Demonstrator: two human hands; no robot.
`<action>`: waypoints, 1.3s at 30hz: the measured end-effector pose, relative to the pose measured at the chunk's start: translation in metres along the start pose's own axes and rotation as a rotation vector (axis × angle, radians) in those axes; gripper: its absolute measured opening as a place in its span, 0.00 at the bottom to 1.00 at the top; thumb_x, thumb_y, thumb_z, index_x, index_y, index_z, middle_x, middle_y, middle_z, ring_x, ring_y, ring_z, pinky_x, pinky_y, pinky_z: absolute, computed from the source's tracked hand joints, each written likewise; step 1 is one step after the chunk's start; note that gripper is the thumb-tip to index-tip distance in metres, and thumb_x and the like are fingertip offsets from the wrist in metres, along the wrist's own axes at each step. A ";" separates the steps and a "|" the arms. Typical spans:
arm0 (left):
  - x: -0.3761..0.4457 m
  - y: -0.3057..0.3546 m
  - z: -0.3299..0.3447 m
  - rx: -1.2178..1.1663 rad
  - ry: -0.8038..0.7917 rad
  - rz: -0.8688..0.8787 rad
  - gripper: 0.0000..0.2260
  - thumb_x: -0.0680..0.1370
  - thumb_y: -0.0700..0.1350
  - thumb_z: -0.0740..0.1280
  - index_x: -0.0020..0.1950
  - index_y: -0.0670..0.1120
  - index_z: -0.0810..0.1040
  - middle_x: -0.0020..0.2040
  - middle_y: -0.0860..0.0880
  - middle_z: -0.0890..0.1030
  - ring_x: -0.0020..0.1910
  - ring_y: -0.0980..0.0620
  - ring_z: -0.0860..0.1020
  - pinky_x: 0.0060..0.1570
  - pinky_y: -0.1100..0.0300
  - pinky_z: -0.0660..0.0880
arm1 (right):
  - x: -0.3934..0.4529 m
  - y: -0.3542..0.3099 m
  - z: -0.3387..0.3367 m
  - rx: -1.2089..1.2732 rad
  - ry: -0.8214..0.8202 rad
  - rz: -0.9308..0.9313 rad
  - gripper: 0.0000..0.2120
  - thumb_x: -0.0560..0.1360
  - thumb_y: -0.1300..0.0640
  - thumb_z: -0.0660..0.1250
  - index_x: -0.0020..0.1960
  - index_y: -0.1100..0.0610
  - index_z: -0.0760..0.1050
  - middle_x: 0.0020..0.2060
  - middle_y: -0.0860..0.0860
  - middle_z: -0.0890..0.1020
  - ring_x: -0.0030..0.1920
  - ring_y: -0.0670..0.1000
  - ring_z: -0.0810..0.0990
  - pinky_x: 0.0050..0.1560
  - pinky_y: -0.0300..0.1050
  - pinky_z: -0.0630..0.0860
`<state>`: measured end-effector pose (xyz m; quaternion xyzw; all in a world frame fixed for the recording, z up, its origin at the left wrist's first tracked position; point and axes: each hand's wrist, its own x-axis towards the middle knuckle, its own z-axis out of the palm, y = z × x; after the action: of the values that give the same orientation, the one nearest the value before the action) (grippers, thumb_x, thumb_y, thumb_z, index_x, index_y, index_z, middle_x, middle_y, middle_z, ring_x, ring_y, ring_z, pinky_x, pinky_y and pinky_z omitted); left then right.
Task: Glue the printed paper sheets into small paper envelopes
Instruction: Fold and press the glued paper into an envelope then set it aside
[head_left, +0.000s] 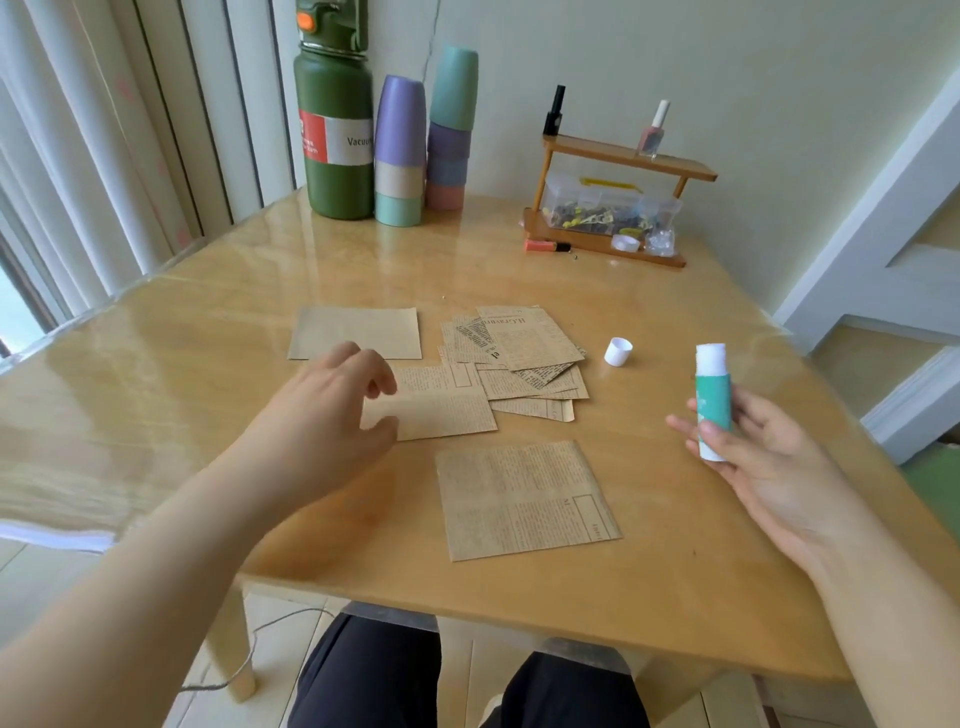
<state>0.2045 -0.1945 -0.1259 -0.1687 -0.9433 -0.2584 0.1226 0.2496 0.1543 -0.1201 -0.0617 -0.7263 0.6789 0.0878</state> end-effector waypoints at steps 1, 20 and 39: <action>0.012 -0.008 -0.003 0.045 -0.028 -0.076 0.14 0.73 0.48 0.68 0.57 0.49 0.71 0.53 0.54 0.71 0.53 0.51 0.71 0.49 0.60 0.66 | 0.001 0.001 0.003 -0.059 0.010 -0.017 0.39 0.51 0.41 0.81 0.58 0.48 0.73 0.54 0.46 0.81 0.53 0.47 0.82 0.53 0.36 0.77; 0.081 -0.023 -0.011 0.186 -0.596 -0.245 0.33 0.65 0.63 0.73 0.64 0.51 0.67 0.56 0.55 0.68 0.57 0.51 0.72 0.58 0.54 0.72 | 0.001 0.009 0.011 -0.419 0.075 -0.025 0.14 0.74 0.62 0.69 0.57 0.49 0.73 0.49 0.45 0.83 0.45 0.39 0.83 0.51 0.39 0.73; 0.037 -0.009 -0.010 -0.490 -0.176 -0.166 0.15 0.72 0.40 0.72 0.54 0.53 0.74 0.50 0.52 0.79 0.49 0.55 0.77 0.43 0.62 0.74 | -0.069 -0.009 0.024 -0.655 0.403 -0.413 0.24 0.68 0.49 0.71 0.60 0.34 0.67 0.55 0.35 0.73 0.56 0.38 0.73 0.53 0.25 0.67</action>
<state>0.1687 -0.1979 -0.1099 -0.1373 -0.8702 -0.4724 -0.0258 0.3116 0.1158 -0.1158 -0.0708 -0.8687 0.3554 0.3377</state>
